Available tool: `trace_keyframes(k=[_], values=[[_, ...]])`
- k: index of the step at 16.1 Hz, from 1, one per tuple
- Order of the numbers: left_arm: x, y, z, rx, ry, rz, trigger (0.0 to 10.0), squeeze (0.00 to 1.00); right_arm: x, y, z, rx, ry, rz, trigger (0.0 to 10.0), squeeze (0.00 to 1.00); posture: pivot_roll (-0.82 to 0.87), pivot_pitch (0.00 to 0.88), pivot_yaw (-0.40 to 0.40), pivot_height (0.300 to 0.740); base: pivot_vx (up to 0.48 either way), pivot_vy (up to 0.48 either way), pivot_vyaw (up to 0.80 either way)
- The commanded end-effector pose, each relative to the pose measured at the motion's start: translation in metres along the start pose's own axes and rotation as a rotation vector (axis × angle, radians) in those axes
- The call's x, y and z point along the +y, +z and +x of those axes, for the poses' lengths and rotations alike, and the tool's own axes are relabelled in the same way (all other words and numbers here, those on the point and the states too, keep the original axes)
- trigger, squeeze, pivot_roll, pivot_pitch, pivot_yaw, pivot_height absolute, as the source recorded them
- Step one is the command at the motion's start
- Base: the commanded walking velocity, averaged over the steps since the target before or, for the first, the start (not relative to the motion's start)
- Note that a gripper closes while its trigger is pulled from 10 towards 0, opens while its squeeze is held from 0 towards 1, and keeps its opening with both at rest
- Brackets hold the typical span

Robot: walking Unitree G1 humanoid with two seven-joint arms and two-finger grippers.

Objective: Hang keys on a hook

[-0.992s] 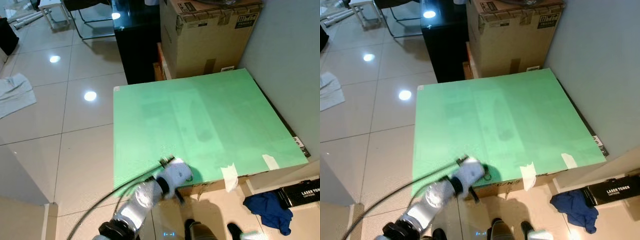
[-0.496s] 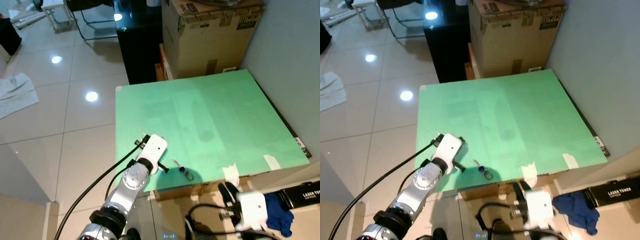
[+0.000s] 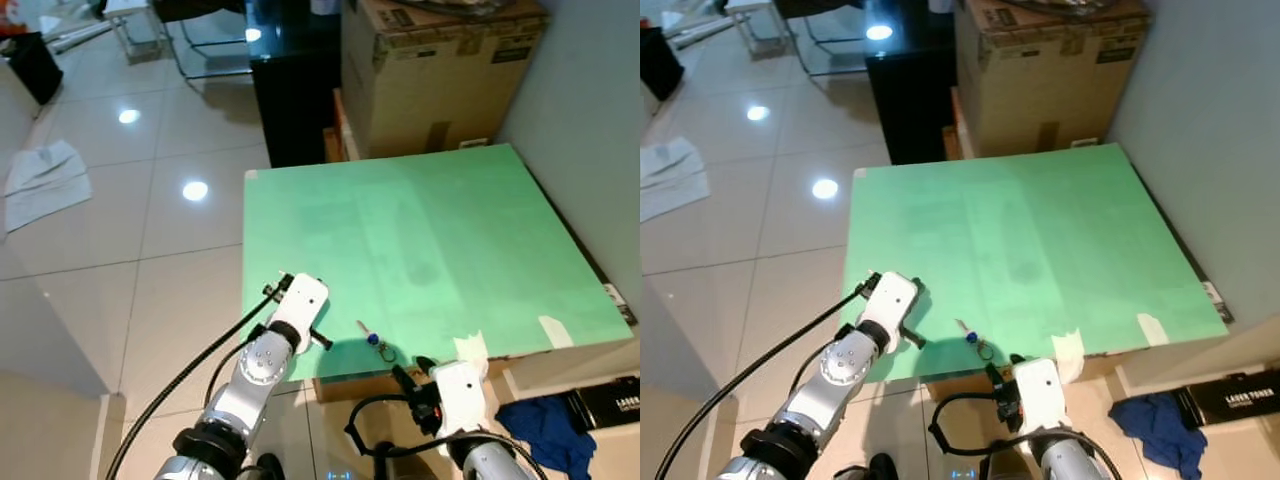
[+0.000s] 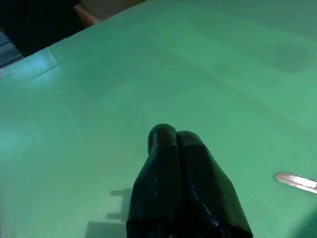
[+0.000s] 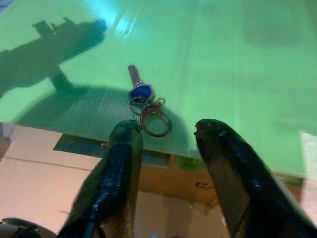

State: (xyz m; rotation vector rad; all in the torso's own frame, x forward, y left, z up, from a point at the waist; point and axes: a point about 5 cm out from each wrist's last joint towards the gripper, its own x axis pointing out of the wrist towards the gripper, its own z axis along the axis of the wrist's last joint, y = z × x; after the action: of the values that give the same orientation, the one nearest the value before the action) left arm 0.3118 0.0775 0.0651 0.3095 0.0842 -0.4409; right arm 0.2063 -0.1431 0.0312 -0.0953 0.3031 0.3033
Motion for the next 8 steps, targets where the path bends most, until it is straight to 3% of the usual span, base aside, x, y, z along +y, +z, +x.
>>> trace_keyframes(k=[1, 3, 4, 5, 7, 8], values=[[-0.001, -0.005, -0.004, 0.018, 0.001, -0.009, 10.0, 0.00, -0.002, -0.008, 0.003, 0.048, -0.018, 0.022, 10.0, 1.00, -0.31, 0.238, 0.082, 0.740, 0.000, 0.000, 0.00], [0.000, -0.007, -0.006, 0.028, 0.002, -0.016, 10.0, 0.00, -0.004, -0.006, 0.013, 0.057, -0.015, -0.013, 10.0, 1.00, -0.30, 0.241, 0.082, 0.740, 0.000, 0.000, 0.00], [0.001, -0.007, -0.006, 0.026, -0.001, -0.018, 10.0, 0.00, -0.006, -0.005, 0.014, 0.055, -0.024, -0.014, 10.0, 0.88, -0.30, 0.241, 0.082, 0.740, 0.000, 0.000, 0.00], [0.000, -0.008, -0.006, 0.029, -0.013, -0.033, 10.0, 0.00, -0.009, -0.003, 0.016, 0.050, -0.043, -0.007, 10.0, 0.00, -0.30, 0.243, 0.081, 0.740, 0.000, 0.000, 0.00], [0.000, -0.009, -0.007, 0.037, -0.029, -0.039, 10.0, 0.00, -0.010, 0.000, 0.015, 0.017, -0.059, 0.021, 10.0, 0.00, -0.30, 0.245, 0.080, 0.740, 0.000, 0.480, 0.00], [-0.001, -0.009, -0.007, 0.041, -0.037, -0.043, 10.0, 0.00, -0.008, -0.001, 0.016, 0.017, -0.064, 0.031, 10.0, 0.00, -0.30, 0.246, 0.081, 0.740, 0.000, 0.480, -0.65]])
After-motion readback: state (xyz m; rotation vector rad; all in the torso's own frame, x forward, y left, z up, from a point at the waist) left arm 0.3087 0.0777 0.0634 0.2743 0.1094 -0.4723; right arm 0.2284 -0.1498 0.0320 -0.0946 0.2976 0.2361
